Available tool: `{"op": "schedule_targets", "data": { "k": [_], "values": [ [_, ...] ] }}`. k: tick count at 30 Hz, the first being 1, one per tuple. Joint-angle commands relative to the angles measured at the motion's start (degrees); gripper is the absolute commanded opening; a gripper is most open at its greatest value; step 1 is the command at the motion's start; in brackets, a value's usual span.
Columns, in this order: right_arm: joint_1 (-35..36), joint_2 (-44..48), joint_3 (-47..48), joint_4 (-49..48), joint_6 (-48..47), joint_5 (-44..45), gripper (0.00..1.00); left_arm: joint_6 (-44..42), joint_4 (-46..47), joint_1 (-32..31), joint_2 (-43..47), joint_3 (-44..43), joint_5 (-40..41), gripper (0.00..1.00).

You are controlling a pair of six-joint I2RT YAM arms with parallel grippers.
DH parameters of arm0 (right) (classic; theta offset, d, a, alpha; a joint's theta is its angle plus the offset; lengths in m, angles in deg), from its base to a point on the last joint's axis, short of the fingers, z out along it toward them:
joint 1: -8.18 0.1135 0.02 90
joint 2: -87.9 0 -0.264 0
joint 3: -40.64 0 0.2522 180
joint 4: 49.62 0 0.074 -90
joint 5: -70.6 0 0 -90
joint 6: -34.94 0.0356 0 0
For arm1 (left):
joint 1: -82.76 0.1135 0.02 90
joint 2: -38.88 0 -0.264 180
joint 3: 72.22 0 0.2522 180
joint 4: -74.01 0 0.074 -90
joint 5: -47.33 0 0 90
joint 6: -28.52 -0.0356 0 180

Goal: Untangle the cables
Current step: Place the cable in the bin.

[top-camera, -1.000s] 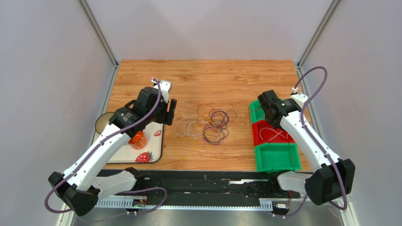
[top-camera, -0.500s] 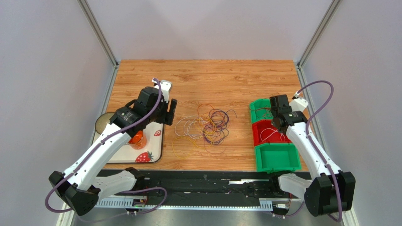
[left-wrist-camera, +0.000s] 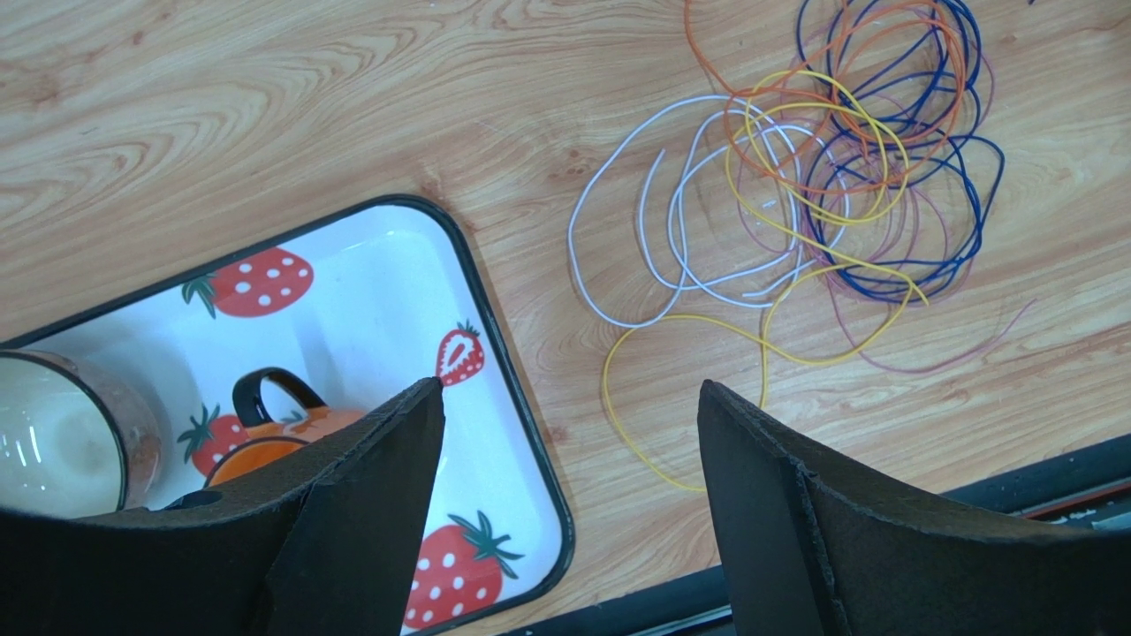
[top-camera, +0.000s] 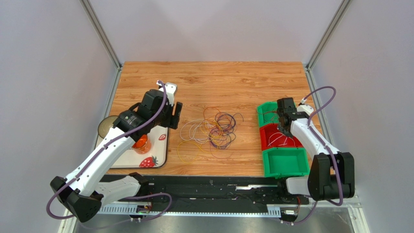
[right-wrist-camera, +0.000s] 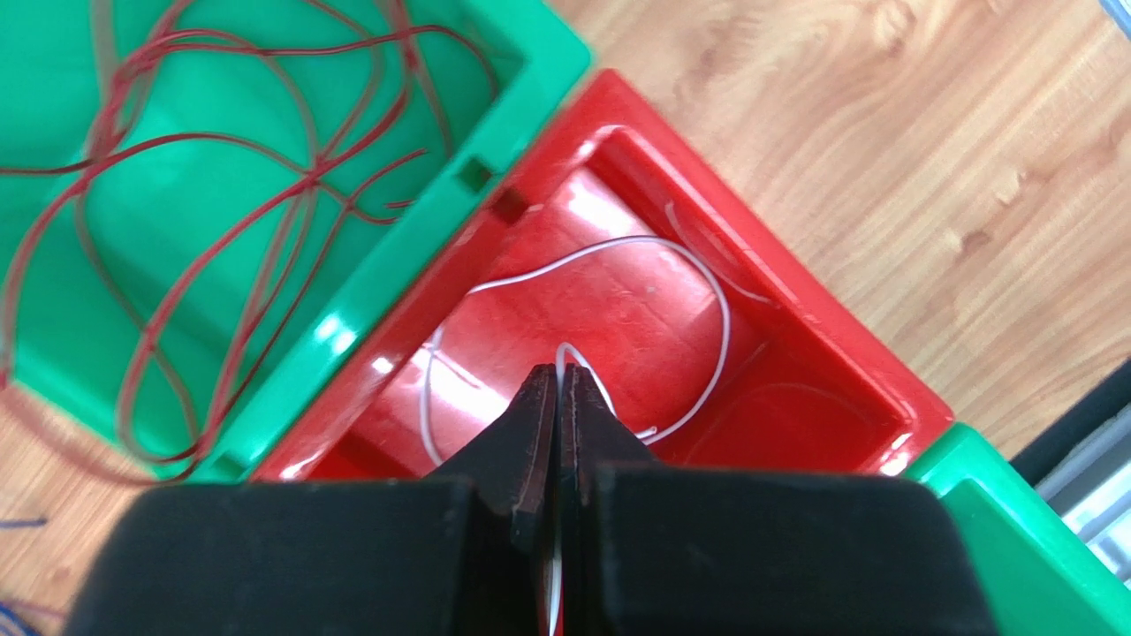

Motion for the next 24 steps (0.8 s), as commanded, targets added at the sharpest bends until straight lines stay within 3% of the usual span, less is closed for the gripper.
{"op": "schedule_targets", "data": {
  "k": [1, 5, 8, 13, 18, 24],
  "values": [
    [-2.9, -0.02, -0.24, -0.39, 3.37, 0.87, 0.01, -0.76, 1.47, -0.21, -0.23, 0.47, 0.09, 0.79],
    [-3.26, 1.65, 1.69, 1.98, 3.02, 1.84, 0.32, -0.84, 1.47, -0.21, -0.58, 0.38, 0.0, 0.79],
    [-3.26, 3.59, 3.45, 3.3, 2.67, 1.84, 0.45, -0.84, 1.56, -0.21, -0.75, 0.3, -0.08, 0.79],
    [-3.26, 5.96, 5.64, 4.89, 1.7, 1.75, 0.56, -0.93, 1.39, -0.21, -0.75, 0.38, 0.09, 0.79],
    [-3.26, 8.24, 9.07, 6.39, 0.03, 3.68, 0.76, -0.84, 1.47, -0.13, -0.67, 0.3, 0.0, 0.79],
    [-3.26, 11.67, 10.75, 6.3, -1.46, 2.82, 0.77, -0.93, 1.38, -0.21, -0.67, 0.3, 0.09, 0.79]
  ]
}}
